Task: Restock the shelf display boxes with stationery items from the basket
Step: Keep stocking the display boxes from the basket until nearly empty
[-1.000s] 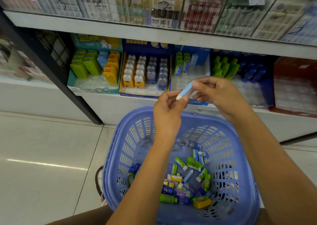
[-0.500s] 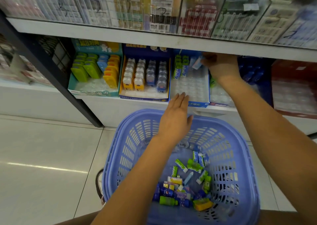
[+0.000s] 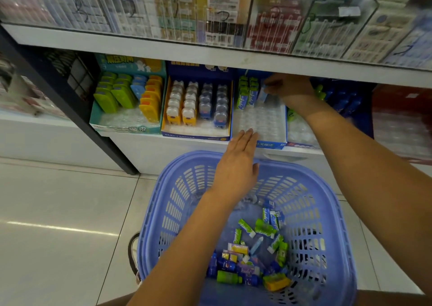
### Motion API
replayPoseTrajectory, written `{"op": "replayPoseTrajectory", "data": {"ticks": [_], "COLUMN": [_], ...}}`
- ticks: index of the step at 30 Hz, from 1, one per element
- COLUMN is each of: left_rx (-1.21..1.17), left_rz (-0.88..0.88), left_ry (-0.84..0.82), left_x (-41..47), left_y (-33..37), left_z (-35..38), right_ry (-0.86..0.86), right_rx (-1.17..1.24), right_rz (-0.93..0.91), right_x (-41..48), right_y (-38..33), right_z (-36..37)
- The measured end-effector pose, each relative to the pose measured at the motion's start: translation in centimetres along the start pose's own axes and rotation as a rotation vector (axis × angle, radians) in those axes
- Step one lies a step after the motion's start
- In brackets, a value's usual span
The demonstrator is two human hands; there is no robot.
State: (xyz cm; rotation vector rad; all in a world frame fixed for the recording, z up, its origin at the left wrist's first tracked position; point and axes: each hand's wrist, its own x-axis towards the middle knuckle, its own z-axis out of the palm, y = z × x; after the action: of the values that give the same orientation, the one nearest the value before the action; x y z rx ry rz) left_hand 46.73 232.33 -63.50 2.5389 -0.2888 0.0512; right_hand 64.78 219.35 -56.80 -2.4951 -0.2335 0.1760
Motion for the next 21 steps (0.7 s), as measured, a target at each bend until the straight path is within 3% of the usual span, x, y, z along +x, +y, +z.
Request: {"op": "replayPoseTrajectory", "data": {"ticks": [5, 9, 11, 14, 17, 21], "left_rx": [-0.008, -0.235, -0.273, -0.189, -0.067, -0.017], "left_rz": [-0.008, 0.022, -0.016, -0.174, -0.255, -0.316], "left_ry": [-0.015, 0.188, 0.196, -0.199, -0.645, -0.983], "left_x": [0.0, -1.8, -2.9, -4.5, -7.2, -10.6], "left_y": [0.3, 0.6, -0.2, -1.9, -4.1, -6.3], "left_z": [-0.3, -0.2, 1.2, 5.0, 8.9, 11.9], "right_ry": [-0.026, 0.075, 0.145, -0.124, -0.497, -0.7], "right_rx": [-0.019, -0.116, -0.067, 0.098, -0.167, -0.335], "right_rz": [0.039, 0.011, 0.018, 0.114, 0.283, 0.452], "right_x": [-0.1, -2.4, -5.6, -12.1, -16.7, -19.9], "right_y": [-0.7, -2.0, -1.8, 0.6, 4.8, 10.9], "right_z": [0.0, -0.5, 0.2, 3.5, 9.1, 15.7]}}
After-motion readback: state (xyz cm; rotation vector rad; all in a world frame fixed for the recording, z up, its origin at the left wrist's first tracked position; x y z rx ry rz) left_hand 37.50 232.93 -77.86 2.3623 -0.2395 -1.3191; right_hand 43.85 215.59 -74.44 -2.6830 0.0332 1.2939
